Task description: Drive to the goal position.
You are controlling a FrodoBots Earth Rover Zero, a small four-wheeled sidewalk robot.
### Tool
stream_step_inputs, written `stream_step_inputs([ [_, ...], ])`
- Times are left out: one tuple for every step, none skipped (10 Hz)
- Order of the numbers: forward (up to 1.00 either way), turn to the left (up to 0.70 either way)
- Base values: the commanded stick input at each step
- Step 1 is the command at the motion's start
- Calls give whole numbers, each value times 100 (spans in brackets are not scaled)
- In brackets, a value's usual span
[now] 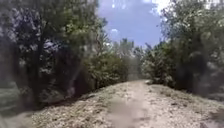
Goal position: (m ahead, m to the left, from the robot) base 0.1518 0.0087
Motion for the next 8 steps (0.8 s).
stream_step_inputs([
  [45, 0],
  [45, 0],
  [45, 0],
  [45, 0],
  [45, 0],
  [45, 0],
  [45, 0],
  [45, 0],
])
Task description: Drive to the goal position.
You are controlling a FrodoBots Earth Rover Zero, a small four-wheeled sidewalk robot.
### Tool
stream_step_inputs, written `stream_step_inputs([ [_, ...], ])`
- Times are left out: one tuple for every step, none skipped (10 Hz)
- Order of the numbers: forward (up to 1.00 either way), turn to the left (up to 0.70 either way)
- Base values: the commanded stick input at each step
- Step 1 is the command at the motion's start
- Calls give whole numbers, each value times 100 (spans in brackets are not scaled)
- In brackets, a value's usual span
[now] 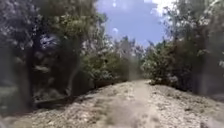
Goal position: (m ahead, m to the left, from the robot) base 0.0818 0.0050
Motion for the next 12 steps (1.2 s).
stream_step_inputs([
  [45, 0],
  [45, 0],
  [45, 0],
  [45, 0],
  [45, 0],
  [45, 0],
  [45, 0],
  [45, 0],
  [45, 0],
  [45, 0],
  [45, 0],
  [45, 0],
])
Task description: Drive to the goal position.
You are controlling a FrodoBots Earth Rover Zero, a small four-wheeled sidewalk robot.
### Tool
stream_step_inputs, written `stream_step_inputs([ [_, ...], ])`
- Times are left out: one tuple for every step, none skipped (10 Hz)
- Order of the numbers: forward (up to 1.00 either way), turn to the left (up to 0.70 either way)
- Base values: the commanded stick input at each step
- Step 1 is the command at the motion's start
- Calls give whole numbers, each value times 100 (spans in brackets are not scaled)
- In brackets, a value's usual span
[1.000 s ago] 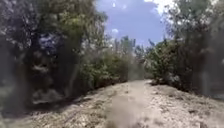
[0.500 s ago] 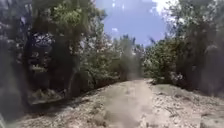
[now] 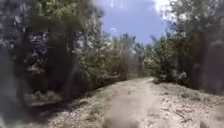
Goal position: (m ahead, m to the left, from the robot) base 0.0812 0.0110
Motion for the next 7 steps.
stream_step_inputs([
  [45, 0],
  [45, 0],
  [45, 0],
  [45, 0],
  [45, 0],
  [45, 0],
  [45, 0],
])
